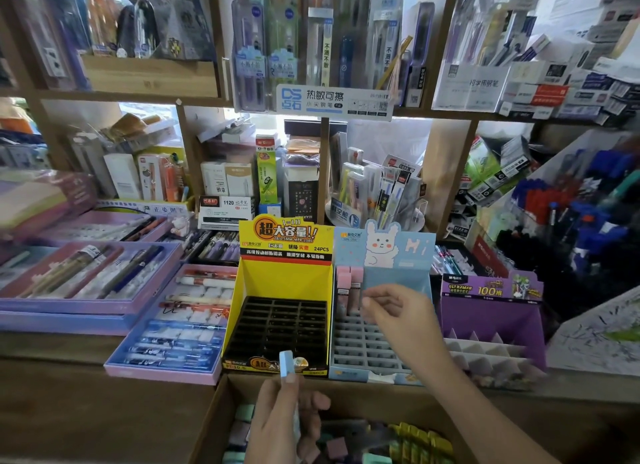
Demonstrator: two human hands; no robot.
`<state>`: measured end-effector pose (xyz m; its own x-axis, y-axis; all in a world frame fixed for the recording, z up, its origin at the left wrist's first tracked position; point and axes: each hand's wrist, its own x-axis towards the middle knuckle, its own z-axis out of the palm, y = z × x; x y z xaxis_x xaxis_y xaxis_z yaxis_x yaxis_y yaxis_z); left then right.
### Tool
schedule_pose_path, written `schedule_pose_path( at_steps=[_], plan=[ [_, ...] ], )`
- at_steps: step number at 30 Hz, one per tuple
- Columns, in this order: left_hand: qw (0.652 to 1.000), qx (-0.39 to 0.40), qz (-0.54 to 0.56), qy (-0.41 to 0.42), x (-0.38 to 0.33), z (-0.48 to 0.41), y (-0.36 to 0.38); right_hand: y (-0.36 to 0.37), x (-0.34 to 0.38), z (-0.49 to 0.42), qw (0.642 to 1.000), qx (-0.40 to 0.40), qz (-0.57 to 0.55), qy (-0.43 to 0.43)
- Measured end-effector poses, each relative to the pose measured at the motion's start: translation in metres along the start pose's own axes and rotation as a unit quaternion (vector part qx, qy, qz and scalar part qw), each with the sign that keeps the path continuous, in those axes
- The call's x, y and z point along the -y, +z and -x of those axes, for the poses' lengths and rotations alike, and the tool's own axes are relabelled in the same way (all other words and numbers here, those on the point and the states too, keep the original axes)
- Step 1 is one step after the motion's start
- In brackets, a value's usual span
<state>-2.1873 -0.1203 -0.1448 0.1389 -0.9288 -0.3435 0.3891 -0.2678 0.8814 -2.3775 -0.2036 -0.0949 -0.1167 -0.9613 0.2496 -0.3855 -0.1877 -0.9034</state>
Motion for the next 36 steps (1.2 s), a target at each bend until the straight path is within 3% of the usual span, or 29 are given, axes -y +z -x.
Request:
schedule_pose_path(
  at_steps=[6,13,20,23,36],
  plan=[
    [0.992,0.055,-0.070,0.084,-0.022,0.004,0.013,-0.030,-0.013,0.051,0.998,0.040,-0.036,0.025],
    [0.956,0.113,-0.209,0.170,-0.044,-0.009,0.039,-0.041,-0.059,0.093,0.983,0.087,-0.062,0.147],
    [0.896,0.183,-0.314,0.255,-0.059,-0.029,0.074,-0.038,-0.094,0.090,0.928,0.231,0.147,0.251],
    [0.888,0.177,-0.324,0.272,-0.063,-0.042,0.089,-0.040,-0.092,0.088,0.923,0.232,0.195,0.238],
    [0.839,0.171,-0.423,0.297,-0.054,-0.080,0.148,-0.039,-0.096,0.088,0.932,0.205,0.146,0.259]
  ],
)
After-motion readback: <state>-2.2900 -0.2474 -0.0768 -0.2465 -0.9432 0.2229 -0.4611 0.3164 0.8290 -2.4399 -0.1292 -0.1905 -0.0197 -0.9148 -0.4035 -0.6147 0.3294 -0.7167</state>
